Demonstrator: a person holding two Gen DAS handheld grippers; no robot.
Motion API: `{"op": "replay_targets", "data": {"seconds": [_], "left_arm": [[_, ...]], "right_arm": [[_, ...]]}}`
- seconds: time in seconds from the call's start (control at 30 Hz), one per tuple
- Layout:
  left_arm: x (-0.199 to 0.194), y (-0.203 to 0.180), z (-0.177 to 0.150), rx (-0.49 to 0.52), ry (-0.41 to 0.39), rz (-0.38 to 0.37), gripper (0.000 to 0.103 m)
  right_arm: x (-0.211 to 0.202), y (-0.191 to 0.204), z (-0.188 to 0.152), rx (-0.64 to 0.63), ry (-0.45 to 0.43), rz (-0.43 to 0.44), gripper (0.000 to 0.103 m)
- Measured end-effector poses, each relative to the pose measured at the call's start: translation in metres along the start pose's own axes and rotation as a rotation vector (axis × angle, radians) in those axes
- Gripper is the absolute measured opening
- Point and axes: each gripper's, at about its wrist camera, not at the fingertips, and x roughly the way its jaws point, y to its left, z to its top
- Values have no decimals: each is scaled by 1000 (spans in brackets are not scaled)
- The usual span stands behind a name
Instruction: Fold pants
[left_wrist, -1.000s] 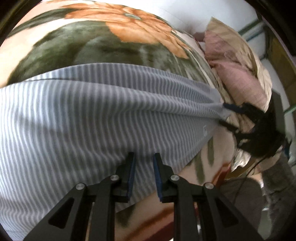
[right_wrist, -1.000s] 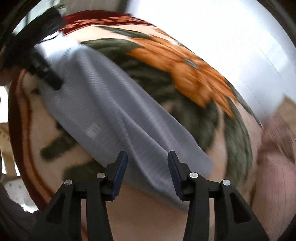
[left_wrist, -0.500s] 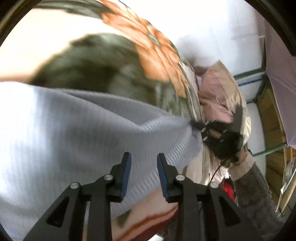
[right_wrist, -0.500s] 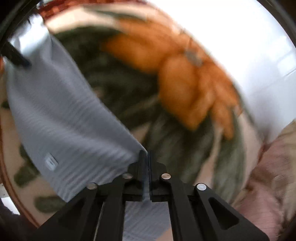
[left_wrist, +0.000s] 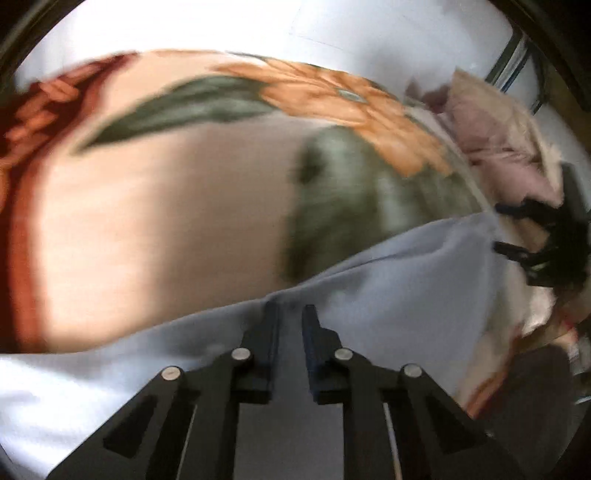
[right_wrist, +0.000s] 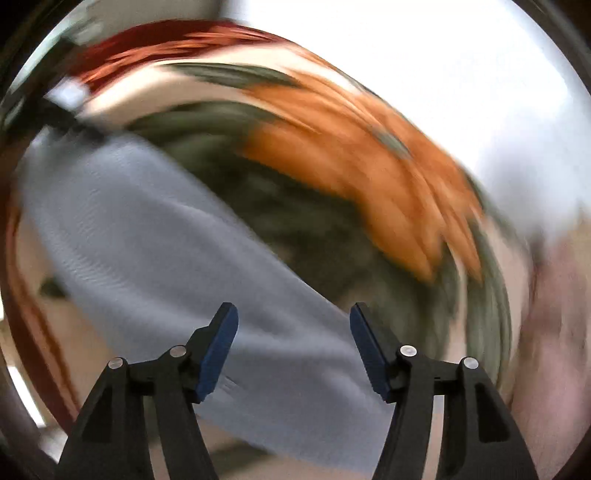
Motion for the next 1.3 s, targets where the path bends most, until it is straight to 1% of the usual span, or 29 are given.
{"op": "replay_targets", "data": {"seconds": [0.03, 0.07, 0.1, 0.13, 0.17, 0.2, 0.27, 0.3, 0.37, 0.43, 0.5, 0.57, 0.6, 0.63, 0.67, 0.7, 0.73, 0.77, 0.8, 0.83, 0.87, 0.9, 0.93, 1.0, 1.03, 1.1, 1.17, 1.23, 1.3], "left_arm": [[-4, 14, -6, -24, 19, -14, 11], [-5, 28, -13, -55, 50, -59, 10], [-14, 45, -20, -89, 57, -92, 6], [-21, 56, -24, -105, 49, -54, 7], [-25, 66, -27, -114, 46, 5, 5], [-27, 78, -30, -142, 52, 24, 3], [-28, 95, -36, -216, 56, -34, 3], [-27, 100, -36, -235, 54, -40, 3], [-25, 95, -35, -227, 47, -8, 4], [-25, 79, -28, -203, 27, 47, 3], [-34, 69, -23, -188, -28, 81, 3], [-46, 69, -19, -213, -83, 64, 5], [-61, 76, -19, -266, -121, 22, 5], [-86, 88, -25, -339, -191, -32, 6], [-122, 107, -37, -426, -289, -71, 7], [-147, 122, -49, -485, -343, -61, 14], [-181, 144, -68, -563, -407, -9, 30], [-211, 164, -89, -626, -465, 65, 43], [-233, 181, -111, -673, -486, 157, 65], [-245, 197, -130, -714, -469, 222, 69], [-253, 212, -147, -766, -448, 243, 69], [-255, 229, -170, -855, -428, 204, 69], [-253, 241, -188, -931, -419, 139, 69], [-249, 248, -213, -1017, -437, 72, 69], [-248, 245, -216, -1007, -444, 67, 67], [-250, 226, -206, -899, -431, 45, 63], [-256, 200, -192, -790, -448, 16, 63], [-260, 177, -175, -725, -446, 56, 63], [-253, 156, -161, -690, -432, -9, 63]], "right_arm": [[22, -5, -7, 31, 86, -4, 63], [32, -20, -18, 147, 104, 63, 63], [34, -36, -28, 262, 83, 123, 64], [38, -54, -43, 371, 85, 135, 66], [41, -62, -54, 425, 87, 128, 68], [42, -68, -64, 470, 77, 149, 68], [42, -68, -71, 485, 64, 153, 68], [42, -67, -69, 474, 72, 143, 69], [46, -71, -69, 477, 90, 131, 71], [38, -73, -65, 502, 110, 109, 73], [22, -75, -65, 539, 84, 66, 73], [-7, -85, -77, 691, -20, 2, 75], [-22, -93, -89, 809, -75, -5, 76], [-34, -104, -106, 963, -132, 9, 80], [-43, -111, -123, 1106, -176, 33, 87], [-51, -117, -148, 1305, -235, 93, 91], [-54, -119, -163, 1405, -256, 142, 94], [-52, -125, -174, 1497, -267, 211, 94], [-48, -128, -181, 1552, -282, 260, 94], [-39, -131, -185, 1604, -283, 278, 94], [-31, -132, -184, 1622, -234, 257, 94], [-24, -131, -182, 1620, -143, 199, 94], [-19, -135, -176, 1578, -55, 97, 94], [-22, -136, -165, 1447, 14, -108, 94], [-28, -133, -160, 1375, 27, -220, 94], [-32, -128, -159, 1293, 55, -328, 94], [-29, -126, -169, 1292, 83, -293, 94], [-16, -125, -181, 1350, 116, -216, 94], [3, -127, -192, 1403, 133, -90, 93]]}}
